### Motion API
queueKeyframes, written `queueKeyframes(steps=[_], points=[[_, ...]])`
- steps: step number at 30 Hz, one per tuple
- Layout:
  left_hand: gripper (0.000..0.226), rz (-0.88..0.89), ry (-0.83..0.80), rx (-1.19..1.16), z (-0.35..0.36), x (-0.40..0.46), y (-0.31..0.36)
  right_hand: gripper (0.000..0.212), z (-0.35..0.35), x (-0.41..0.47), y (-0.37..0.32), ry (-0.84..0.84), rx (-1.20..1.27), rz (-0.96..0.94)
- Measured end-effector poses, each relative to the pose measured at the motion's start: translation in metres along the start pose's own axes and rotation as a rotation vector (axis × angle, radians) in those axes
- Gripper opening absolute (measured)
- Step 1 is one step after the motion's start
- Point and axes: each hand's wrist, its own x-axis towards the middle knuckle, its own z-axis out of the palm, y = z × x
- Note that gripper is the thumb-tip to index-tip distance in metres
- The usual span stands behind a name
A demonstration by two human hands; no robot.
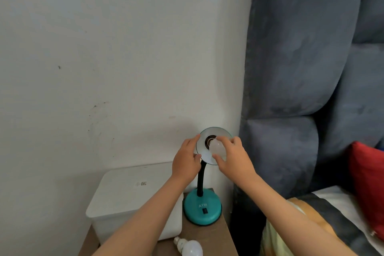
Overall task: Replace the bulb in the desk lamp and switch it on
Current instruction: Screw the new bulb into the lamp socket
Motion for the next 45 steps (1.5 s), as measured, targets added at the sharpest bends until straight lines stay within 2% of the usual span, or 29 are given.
queueKeyframes(steps=[6,13,18,24,29,31,34,39,45], points=[[0.056,-0.023,0.047,-0.117,0.004,0.001,0.000,0.050,0.008,0.009,-0.006,-0.014,-0.174,0.012],[0.059,-0.016,0.036,-0.165,0.003,0.006,-0.001,0.048,0.017,0.007,-0.007,-0.028,-0.337,-0.136],[0.063,-0.036,0.012,-0.208,0.001,0.010,-0.002,0.049,0.012,0.003,-0.002,-0.103,-0.284,-0.104],[0.065,-0.074,0.024,-0.300,0.005,0.008,0.003,0.050,0.007,0.008,-0.005,-0.062,-0.252,-0.012],[0.064,-0.101,0.034,-0.334,0.006,0.008,0.004,0.048,0.007,0.007,-0.006,-0.116,-0.289,-0.023],[0.063,-0.108,0.034,-0.338,0.006,0.007,0.005,0.044,0.006,0.010,-0.006,-0.095,-0.302,0.016],[0.061,-0.104,0.029,-0.343,0.005,0.006,0.008,0.051,0.006,0.011,-0.007,-0.048,-0.255,0.043],[0.060,-0.118,0.021,-0.353,0.004,0.005,0.007,0.040,0.008,0.003,-0.008,-0.057,-0.172,-0.056],[0.064,-0.137,0.023,-0.374,0.005,0.006,0.006,0.047,0.008,0.008,-0.003,-0.013,-0.171,0.061]])
